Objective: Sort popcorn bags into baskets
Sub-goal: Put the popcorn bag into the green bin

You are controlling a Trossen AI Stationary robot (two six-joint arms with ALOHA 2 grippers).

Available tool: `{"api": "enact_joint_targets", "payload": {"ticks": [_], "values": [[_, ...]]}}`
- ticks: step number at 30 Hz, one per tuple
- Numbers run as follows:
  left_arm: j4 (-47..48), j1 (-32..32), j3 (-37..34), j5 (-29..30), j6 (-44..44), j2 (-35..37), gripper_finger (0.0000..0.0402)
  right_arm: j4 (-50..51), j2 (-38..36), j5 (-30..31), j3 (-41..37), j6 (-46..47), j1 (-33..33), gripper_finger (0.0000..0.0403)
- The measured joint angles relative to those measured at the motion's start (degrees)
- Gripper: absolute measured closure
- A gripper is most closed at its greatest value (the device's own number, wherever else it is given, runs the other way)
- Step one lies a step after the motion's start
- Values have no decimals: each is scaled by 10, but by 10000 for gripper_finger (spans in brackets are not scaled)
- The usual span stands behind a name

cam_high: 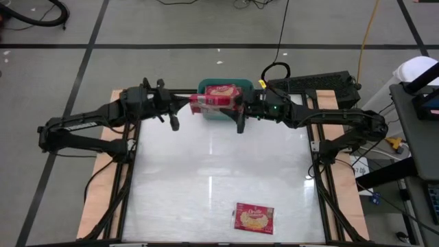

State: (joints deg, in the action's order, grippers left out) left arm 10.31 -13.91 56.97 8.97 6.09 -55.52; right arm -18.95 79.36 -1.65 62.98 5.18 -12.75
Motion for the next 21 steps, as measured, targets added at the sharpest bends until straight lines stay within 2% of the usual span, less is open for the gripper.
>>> {"api": "enact_joint_targets", "payload": {"ticks": [6,7,10,15,19,21], "values": [[-34,0,0,4,-20,-22,396,3,-10,-1,0,-25,-2,365],[-33,0,0,11,-27,-23,396,1,-13,-2,0,-38,-4,382],[-19,4,0,38,-75,-22,383,9,-23,0,0,-97,-6,384],[25,-1,1,51,-175,6,340,19,-65,14,0,-205,-9,389],[62,-7,1,54,-283,35,327,33,-102,67,0,-296,3,394],[90,-18,1,65,-378,44,326,35,-115,105,2,-359,19,390]]}}
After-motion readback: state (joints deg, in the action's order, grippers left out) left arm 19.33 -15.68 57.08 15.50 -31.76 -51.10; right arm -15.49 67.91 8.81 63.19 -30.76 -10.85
